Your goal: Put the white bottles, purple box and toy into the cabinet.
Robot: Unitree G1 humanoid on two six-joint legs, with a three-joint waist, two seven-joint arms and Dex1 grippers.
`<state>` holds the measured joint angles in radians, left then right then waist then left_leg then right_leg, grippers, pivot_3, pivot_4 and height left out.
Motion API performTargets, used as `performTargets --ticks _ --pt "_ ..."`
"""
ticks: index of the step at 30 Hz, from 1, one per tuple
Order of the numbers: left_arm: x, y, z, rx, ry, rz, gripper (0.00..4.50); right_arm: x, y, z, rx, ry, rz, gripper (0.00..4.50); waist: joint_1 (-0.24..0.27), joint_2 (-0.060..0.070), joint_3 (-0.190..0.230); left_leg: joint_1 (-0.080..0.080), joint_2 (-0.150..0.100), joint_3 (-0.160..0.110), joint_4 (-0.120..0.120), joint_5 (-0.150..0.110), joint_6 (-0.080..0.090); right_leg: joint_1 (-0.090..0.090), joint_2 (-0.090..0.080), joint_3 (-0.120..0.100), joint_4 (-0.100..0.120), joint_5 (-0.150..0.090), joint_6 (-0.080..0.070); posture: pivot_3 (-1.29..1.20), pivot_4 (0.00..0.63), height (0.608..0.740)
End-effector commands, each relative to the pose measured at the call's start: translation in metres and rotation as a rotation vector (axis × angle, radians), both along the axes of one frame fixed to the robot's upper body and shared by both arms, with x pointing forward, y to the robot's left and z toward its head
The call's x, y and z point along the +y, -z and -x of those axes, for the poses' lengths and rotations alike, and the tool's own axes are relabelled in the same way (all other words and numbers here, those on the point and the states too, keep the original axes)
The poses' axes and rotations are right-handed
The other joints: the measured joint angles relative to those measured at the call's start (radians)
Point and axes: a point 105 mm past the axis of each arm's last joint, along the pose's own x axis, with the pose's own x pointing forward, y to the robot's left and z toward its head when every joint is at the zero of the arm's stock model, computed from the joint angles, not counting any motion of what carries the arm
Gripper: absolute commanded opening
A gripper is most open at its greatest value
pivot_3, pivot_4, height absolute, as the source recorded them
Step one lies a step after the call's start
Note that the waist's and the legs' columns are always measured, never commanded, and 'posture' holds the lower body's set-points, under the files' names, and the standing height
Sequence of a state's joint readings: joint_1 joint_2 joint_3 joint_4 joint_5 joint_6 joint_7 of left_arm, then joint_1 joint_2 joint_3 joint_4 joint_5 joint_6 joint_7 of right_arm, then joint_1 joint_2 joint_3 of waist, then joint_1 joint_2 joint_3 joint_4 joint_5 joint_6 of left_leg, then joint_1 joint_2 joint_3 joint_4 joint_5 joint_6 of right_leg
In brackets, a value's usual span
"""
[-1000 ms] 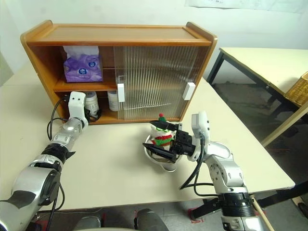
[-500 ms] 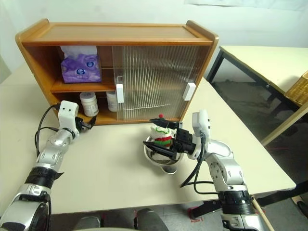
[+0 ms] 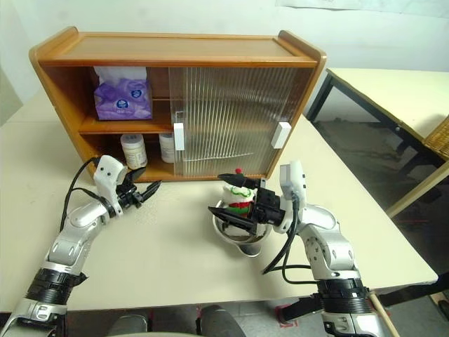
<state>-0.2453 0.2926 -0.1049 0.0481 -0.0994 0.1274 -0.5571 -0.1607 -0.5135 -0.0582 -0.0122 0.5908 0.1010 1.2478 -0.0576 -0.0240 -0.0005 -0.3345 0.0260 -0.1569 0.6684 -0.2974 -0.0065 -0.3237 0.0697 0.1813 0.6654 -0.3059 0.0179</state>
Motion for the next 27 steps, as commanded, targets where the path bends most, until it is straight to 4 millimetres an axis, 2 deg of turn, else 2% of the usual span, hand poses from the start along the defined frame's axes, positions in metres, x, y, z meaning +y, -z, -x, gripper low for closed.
performTargets --ticks 1,5,6,13,16,22,27 --pt "-0.03 -0.017 0.011 -0.066 0.19 0.004 1.67 0.0 -0.001 -0.002 -0.007 0.004 0.004 4.5 0.0 0.0 0.0 0.0 0.0 0.0 0.0 0.0 0.0 0.0 0.0 0.0 0.0 0.0 0.0 -0.13 0.0 0.74" --pt "-0.05 -0.025 0.02 -0.119 0.306 -0.009 0.23 -0.001 -0.001 -0.003 -0.012 0.015 0.005 4.5 -0.001 0.0 0.0 0.0 0.0 0.0 0.001 0.0 0.0 0.0 0.0 0.0 0.0 0.0 0.0 -0.14 0.0 0.74" --pt "-0.053 -0.029 0.02 -0.133 0.317 -0.002 0.04 -0.002 -0.001 -0.003 -0.013 0.017 0.006 4.5 -0.002 0.0 0.0 0.0 0.0 0.0 0.001 0.0 0.0 0.0 0.0 0.0 0.0 0.0 0.001 -0.14 0.0 0.74" --pt "-0.075 -0.052 0.0 -0.239 0.299 -0.035 0.04 -0.001 -0.001 -0.002 -0.013 0.023 0.005 4.5 -0.004 0.0 0.0 -0.001 0.0 0.0 0.003 -0.001 0.001 0.001 0.0 0.0 0.0 0.001 0.003 -0.15 0.0 0.74" --pt "-0.082 -0.059 -0.006 -0.319 0.296 -0.141 0.04 0.0 0.0 -0.002 -0.014 0.019 0.006 4.5 -0.01 0.0 0.0 -0.001 0.0 0.0 0.005 -0.002 0.002 0.002 0.0 0.0 -0.001 -0.001 0.007 -0.15 0.0 0.74" --pt "-0.081 -0.07 -0.021 -0.412 0.221 -0.289 0.04 0.001 0.0 -0.002 -0.018 0.017 0.005 4.5 -0.025 0.0 0.0 -0.002 0.0 0.0 0.005 -0.002 0.004 0.002 0.0 0.001 -0.002 -0.003 0.01 -0.16 0.0 0.74" --pt "-0.074 -0.076 -0.029 -0.44 0.14 -0.334 0.04 0.002 0.0 -0.002 -0.018 0.014 0.005 4.5 -0.028 0.0 0.0 -0.003 0.0 0.0 0.005 -0.003 0.005 0.002 0.0 0.001 -0.004 -0.002 0.011 -0.16 0.0 0.74"
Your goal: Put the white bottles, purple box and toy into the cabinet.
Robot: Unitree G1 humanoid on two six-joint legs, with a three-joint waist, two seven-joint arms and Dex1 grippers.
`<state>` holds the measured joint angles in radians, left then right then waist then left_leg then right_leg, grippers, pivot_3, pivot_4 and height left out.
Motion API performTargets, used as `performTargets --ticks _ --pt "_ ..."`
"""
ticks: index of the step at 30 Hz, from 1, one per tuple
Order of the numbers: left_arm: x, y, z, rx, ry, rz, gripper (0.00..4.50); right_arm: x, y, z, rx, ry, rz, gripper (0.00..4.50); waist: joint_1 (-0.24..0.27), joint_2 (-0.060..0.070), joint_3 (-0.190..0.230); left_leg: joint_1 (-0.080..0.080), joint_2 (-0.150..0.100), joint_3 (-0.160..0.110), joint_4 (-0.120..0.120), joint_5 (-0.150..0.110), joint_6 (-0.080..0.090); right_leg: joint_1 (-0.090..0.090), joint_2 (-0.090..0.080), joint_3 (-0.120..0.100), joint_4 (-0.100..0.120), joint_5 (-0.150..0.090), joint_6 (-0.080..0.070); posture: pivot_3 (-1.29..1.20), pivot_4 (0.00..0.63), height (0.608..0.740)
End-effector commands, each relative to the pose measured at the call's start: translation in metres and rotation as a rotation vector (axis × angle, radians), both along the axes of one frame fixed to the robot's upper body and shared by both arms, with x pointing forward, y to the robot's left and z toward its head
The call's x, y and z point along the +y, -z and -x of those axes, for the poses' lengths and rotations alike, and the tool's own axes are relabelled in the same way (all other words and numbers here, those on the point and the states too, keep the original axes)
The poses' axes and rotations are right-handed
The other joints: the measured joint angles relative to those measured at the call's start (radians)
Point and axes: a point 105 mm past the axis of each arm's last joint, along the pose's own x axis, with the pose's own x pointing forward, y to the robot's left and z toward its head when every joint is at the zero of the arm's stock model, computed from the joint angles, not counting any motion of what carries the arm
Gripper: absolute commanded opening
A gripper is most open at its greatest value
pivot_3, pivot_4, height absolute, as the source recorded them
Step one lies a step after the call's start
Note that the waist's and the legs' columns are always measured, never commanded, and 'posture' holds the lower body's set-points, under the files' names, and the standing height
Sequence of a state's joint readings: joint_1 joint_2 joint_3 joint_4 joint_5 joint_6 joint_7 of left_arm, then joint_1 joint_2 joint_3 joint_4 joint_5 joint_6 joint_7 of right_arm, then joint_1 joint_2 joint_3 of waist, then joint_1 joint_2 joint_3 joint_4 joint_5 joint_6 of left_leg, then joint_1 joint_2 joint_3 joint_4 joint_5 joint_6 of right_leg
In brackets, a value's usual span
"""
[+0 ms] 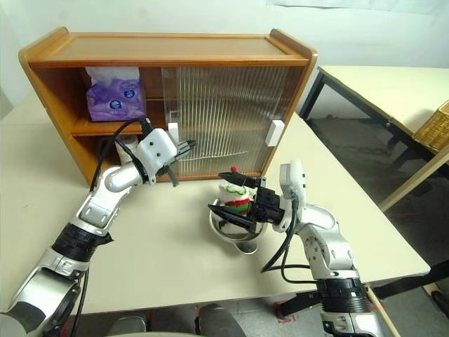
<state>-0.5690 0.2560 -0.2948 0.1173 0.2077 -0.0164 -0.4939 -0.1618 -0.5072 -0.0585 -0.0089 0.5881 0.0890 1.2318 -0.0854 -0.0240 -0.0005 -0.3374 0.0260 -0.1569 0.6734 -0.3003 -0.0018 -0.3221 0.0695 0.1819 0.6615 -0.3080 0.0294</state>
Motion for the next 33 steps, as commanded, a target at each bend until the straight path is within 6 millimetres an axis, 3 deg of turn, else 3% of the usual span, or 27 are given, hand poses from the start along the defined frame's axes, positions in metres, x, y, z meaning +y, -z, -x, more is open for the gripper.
performTargets --ticks 1,13,22,33 --pt "0.003 -0.001 -0.005 -0.017 -0.048 -0.027 0.04 0.002 0.001 0.0 -0.01 -0.005 0.011 4.5 0.0 0.0 0.0 0.0 0.0 0.0 0.0 0.0 0.0 0.0 0.0 0.0 0.0 0.0 0.0 -0.16 0.0 0.74" --pt "0.039 -0.002 -0.014 -0.005 -0.228 0.03 0.04 0.005 0.003 0.0 -0.007 -0.023 0.012 4.5 -0.007 0.0 0.0 0.0 0.0 0.0 0.0 0.0 0.0 0.0 0.0 0.0 -0.001 0.002 -0.003 -0.15 0.0 0.74" --pt "0.05 -0.005 -0.017 -0.003 -0.278 0.036 0.04 0.005 0.003 0.0 -0.006 -0.031 0.017 4.5 -0.008 0.0 0.0 0.002 0.0 0.0 0.0 0.0 0.0 0.0 0.0 0.0 0.0 0.003 -0.002 -0.14 0.0 0.74" --pt "0.083 -0.001 -0.019 0.02 -0.393 0.018 0.04 0.003 0.004 0.002 0.004 -0.029 0.015 4.5 -0.01 0.0 0.0 0.003 0.0 0.0 0.0 0.0 0.0 0.0 0.0 0.0 0.0 0.005 -0.006 -0.13 0.0 0.74"
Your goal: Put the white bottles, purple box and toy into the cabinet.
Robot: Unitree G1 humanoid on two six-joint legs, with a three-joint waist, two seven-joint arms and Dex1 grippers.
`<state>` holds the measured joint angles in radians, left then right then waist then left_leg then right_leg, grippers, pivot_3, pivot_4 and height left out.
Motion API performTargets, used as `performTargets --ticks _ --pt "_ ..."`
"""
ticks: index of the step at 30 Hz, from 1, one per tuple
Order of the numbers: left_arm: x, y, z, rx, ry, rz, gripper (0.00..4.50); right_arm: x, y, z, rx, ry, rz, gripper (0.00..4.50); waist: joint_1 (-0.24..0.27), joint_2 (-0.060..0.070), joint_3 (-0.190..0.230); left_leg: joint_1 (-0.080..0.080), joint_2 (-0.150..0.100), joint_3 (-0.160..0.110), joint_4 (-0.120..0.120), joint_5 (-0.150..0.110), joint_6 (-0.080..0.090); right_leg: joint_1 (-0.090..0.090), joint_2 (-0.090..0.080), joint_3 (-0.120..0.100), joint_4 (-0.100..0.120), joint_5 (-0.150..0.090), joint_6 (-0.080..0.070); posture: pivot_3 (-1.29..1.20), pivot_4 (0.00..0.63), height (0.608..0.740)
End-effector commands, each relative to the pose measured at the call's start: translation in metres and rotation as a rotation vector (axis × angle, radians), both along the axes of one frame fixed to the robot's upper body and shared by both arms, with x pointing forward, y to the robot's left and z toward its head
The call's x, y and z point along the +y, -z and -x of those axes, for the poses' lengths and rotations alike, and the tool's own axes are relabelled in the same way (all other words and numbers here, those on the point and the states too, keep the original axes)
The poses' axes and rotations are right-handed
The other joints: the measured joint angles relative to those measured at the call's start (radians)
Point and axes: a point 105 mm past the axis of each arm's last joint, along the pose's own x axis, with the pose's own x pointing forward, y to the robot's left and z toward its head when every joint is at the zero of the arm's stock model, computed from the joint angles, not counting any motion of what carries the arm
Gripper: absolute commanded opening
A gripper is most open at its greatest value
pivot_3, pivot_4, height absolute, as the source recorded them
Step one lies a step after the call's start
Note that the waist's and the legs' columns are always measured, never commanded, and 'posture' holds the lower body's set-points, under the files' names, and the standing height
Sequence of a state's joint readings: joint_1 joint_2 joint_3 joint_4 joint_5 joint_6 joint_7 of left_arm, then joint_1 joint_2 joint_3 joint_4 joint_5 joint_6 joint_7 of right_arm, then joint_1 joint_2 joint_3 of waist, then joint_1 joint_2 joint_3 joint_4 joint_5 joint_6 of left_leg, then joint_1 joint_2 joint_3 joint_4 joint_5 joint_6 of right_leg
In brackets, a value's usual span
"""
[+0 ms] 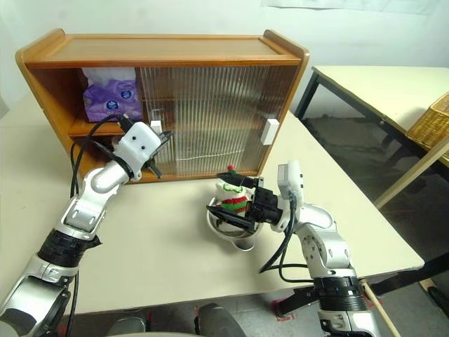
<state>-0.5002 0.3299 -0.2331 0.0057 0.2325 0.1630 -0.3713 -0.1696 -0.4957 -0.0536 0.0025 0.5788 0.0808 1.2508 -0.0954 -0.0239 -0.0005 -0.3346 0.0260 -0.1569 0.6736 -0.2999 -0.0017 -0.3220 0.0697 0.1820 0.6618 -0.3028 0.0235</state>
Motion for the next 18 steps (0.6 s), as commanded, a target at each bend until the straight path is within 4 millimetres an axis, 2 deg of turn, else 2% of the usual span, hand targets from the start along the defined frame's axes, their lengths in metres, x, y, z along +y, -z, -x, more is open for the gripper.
performTargets --ticks 1,10,18 --pt "0.034 -0.002 -0.008 0.002 -0.133 0.012 0.04 0.001 0.003 0.002 0.008 -0.01 0.016 4.5 0.0 0.0 0.0 0.0 0.0 0.0 0.0 0.0 0.0 0.0 0.0 0.0 0.0 0.0 0.0 -0.12 0.0 0.74" --pt "0.072 -0.002 -0.006 0.02 -0.247 -0.001 0.04 0.005 0.004 0.001 0.014 -0.032 0.014 4.5 0.0 0.0 0.001 0.004 0.0 0.0 -0.002 0.0 0.0 0.0 0.0 0.0 0.004 0.0 0.001 -0.1 0.0 0.74" --pt "0.094 -0.003 -0.003 0.024 -0.315 -0.002 0.04 0.006 0.003 -0.001 0.012 -0.042 0.014 4.5 0.008 0.0 0.001 0.005 0.0 0.0 -0.003 0.002 -0.003 -0.001 0.0 -0.001 0.005 0.001 -0.001 -0.09 0.0 0.74"
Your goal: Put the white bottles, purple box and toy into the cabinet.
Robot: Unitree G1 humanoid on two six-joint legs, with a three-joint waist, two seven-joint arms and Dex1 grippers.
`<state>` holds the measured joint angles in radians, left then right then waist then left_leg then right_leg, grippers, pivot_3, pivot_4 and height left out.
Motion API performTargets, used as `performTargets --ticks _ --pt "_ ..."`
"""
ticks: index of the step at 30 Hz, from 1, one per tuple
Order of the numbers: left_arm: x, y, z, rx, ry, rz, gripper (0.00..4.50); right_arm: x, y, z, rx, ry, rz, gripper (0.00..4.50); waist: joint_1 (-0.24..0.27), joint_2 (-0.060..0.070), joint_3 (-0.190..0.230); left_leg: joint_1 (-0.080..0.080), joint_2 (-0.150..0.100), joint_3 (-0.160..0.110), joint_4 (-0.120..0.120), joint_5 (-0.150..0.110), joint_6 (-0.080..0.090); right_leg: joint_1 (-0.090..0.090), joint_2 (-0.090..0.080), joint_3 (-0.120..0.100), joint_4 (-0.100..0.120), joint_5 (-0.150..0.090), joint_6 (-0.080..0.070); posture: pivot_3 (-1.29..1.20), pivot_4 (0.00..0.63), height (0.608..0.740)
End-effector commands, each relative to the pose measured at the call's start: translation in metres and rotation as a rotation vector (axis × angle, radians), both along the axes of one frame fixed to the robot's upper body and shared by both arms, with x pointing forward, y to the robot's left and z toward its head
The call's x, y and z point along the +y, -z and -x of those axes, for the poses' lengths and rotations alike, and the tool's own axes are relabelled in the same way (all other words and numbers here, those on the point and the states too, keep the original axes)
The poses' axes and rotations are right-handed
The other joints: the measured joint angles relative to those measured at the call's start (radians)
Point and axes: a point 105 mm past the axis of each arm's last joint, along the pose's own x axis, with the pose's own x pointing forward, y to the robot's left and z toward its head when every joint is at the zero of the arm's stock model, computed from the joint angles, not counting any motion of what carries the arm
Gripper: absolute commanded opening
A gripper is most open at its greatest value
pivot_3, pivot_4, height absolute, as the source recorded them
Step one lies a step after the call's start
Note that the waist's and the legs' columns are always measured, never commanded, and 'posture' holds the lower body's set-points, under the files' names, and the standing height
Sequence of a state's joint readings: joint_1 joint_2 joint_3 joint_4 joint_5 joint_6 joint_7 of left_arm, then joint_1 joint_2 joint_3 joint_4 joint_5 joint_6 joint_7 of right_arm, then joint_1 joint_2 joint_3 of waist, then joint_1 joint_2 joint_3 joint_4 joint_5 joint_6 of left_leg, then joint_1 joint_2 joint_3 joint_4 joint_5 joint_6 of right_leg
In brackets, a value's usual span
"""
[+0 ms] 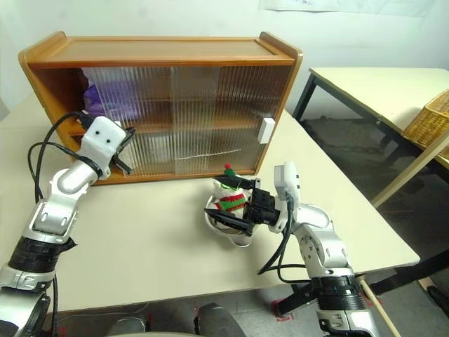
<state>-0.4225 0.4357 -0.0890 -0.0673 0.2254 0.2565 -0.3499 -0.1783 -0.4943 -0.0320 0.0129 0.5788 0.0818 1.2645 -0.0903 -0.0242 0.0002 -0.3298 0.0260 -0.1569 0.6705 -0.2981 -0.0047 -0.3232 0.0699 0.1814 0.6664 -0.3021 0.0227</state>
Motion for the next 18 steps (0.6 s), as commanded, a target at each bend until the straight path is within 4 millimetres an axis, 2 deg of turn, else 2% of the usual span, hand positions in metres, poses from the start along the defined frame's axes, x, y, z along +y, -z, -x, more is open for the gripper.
performTargets --ticks 1,8,18 --pt "0.028 0.002 0.0 0.014 -0.102 0.008 0.04 0.002 0.0 -0.002 0.001 -0.013 0.011 4.5 0.004 0.0 0.0 0.0 0.0 0.0 0.0 0.0 0.0 0.0 0.0 0.0 0.0 0.0 0.0 -0.08 0.0 0.74" --pt "0.054 0.003 0.008 0.021 -0.179 0.001 0.04 0.002 -0.001 -0.002 0.0 -0.017 -0.003 4.5 0.005 0.0 0.0 0.0 0.0 0.0 -0.008 0.002 -0.004 -0.003 0.0 0.0 0.0 0.002 -0.005 -0.09 0.0 0.74" --pt "0.074 0.006 0.016 0.033 -0.236 -0.005 0.04 0.002 -0.003 -0.002 0.0 -0.031 -0.013 4.5 0.012 0.0 0.0 0.0 0.0 0.0 -0.01 0.003 -0.004 -0.004 0.0 0.0 0.0 0.002 -0.007 -0.08 0.0 0.74"
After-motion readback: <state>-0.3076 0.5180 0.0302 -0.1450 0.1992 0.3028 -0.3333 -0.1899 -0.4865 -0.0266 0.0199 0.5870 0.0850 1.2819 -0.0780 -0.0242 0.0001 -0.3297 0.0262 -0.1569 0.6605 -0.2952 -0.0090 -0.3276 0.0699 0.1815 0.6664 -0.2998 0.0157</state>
